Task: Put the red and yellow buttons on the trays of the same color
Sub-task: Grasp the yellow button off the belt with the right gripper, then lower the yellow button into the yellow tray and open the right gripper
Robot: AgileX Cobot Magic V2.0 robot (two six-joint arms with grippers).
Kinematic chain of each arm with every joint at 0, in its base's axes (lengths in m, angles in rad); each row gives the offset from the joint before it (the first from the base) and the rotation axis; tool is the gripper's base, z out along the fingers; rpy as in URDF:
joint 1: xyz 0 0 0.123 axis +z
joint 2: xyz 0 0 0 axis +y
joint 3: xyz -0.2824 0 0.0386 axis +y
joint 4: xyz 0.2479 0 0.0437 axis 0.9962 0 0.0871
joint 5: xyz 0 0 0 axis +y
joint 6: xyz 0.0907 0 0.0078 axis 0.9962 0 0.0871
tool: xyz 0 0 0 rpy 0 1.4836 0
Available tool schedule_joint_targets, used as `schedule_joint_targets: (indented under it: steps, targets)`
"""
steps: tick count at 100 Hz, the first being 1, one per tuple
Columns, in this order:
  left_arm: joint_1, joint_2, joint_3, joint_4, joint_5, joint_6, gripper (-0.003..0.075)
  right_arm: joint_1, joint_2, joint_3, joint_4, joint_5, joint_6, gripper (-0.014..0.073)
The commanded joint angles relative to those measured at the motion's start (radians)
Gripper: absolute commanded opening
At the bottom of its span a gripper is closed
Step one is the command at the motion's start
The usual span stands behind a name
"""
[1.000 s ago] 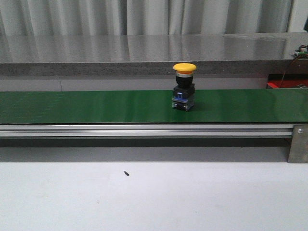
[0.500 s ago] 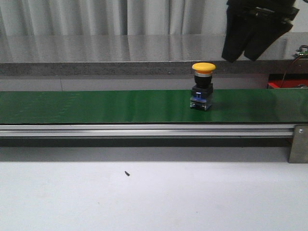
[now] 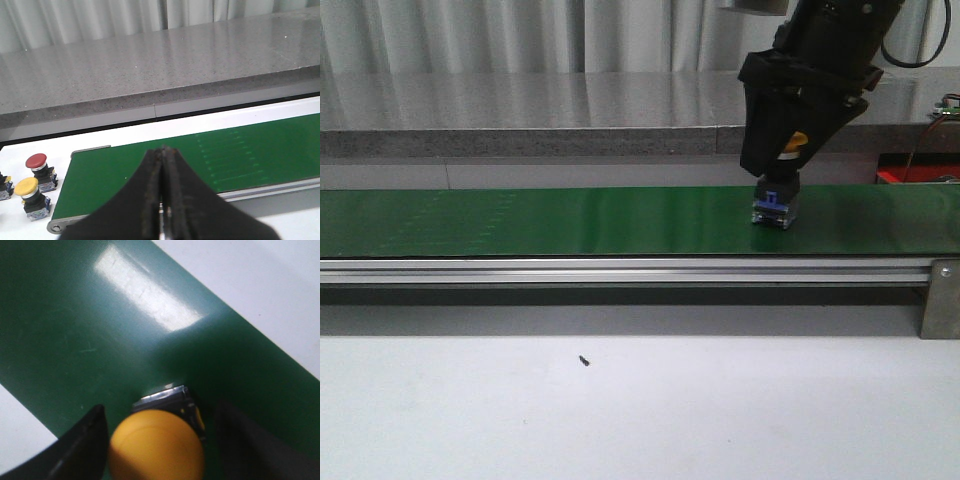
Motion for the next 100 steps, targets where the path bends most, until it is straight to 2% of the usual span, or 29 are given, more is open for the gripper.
schedule_joint_targets:
  steps: [1,11,16,21,35,47,75,100]
  targets:
    - [-0.007,0.009,-0.025,-0.002,-0.077,0.002,-0.002,-0.001,-0.051,-0.022,0.001,-0.013,0.005,0.034]
    - [-0.007,0.009,-0.025,-0.002,-0.077,0.002,-0.002,-0.003,-0.056,-0.022,-0.032,0.026,0.035,0.0151]
    - [-0.007,0.009,-0.025,-0.002,-0.077,0.002,-0.002,-0.003,-0.061,-0.022,-0.051,0.05,0.052,0.0093]
    - [-0.007,0.009,-0.025,-0.002,-0.077,0.002,-0.002,-0.006,-0.071,-0.022,-0.075,0.075,0.074,0.007]
    - [-0.007,0.009,-0.025,-0.002,-0.077,0.002,-0.002,-0.05,-0.126,-0.022,-0.083,0.115,0.101,0.007]
    - [-0.007,0.009,-0.025,-0.002,-0.077,0.002,-0.002,-0.128,-0.189,-0.022,-0.082,0.139,0.102,0.007]
    - [-0.007,0.009,-0.025,-0.002,-0.077,0.002,-0.002,-0.404,-0.24,-0.01,-0.061,0.214,0.102,0.007]
    - [-0.007,0.009,-0.025,-0.002,-0.078,0.002,-0.002,-0.63,-0.24,0.102,-0.056,0.18,0.101,0.007]
